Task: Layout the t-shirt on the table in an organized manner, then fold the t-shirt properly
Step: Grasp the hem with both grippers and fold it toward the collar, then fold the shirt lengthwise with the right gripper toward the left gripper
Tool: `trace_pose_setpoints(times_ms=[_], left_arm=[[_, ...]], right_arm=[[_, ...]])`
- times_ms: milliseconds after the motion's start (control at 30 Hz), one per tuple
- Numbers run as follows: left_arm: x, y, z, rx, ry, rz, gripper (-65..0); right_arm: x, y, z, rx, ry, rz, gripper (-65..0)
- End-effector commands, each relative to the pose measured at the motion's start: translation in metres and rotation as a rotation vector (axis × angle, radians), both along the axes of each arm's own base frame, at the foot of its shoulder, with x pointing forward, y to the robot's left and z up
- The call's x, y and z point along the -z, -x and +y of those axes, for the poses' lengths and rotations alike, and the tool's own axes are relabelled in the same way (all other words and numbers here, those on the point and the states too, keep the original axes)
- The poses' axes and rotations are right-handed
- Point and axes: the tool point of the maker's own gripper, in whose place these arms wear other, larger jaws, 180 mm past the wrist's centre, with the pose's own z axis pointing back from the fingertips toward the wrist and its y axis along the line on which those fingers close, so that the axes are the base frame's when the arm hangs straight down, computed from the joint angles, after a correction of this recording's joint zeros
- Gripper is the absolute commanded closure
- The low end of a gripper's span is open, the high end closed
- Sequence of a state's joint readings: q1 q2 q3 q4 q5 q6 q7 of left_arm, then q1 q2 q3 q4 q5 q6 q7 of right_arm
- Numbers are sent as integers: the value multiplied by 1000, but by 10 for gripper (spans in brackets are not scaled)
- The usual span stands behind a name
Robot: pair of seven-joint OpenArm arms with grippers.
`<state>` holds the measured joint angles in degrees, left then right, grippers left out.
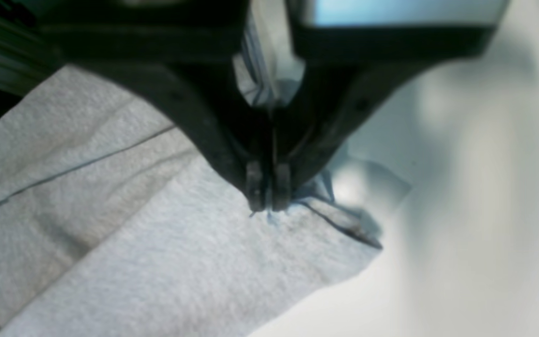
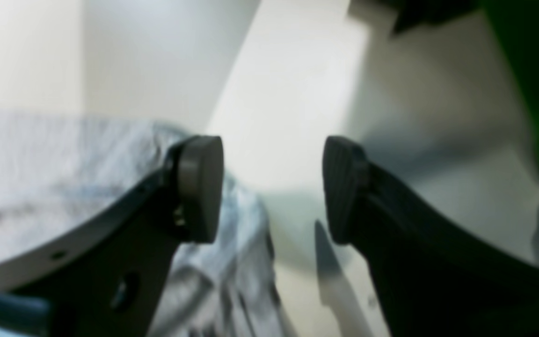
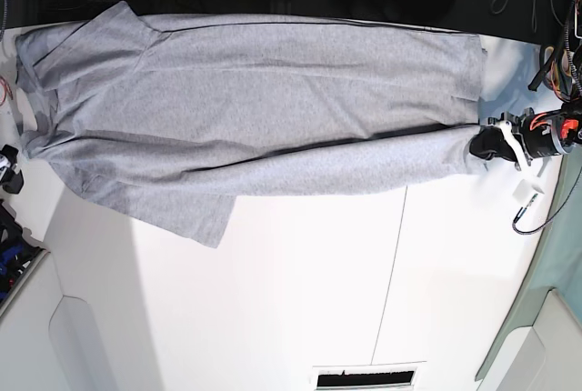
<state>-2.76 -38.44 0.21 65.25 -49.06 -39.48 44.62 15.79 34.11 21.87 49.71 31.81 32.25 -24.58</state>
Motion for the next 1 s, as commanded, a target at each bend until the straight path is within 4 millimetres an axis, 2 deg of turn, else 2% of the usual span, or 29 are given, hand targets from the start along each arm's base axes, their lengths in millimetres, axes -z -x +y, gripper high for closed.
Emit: trace_pose_setpoints(times_ms=[0,133,333,433,667,800,900,933,967], left_arm=[[-16,-12,8,3,-11,-48,0],[-13,-9,9,7,-23,-38,0],[-12,-8,9,8,-24,-35,0],[-9,-3,10,12,-28,-15,0],[-5,2,9,11,-25,-2,0],[-5,2,9,11,-25,-2,0],[-5,2,9,11,-25,-2,0],[-5,2,9,11,-25,-2,0],[-5,3,9,11,-25,-1,0]], right_arm=[[-34,-26,-2,-1,6,-109,-336],[-37,-56,27,-48,36,-116,-336],[-7,-78,79,-100,132,-10,-336],[14,-77,101,-169,230,52,-336],[65,-55,122,-274,273,175,-336],[70,-47,146,-409,218,183,-336],[71,-45,152,-414,178,190,-334],[71,-45,152,-411,170,187,-325],[70,-45,153,-409,166,185,-282]])
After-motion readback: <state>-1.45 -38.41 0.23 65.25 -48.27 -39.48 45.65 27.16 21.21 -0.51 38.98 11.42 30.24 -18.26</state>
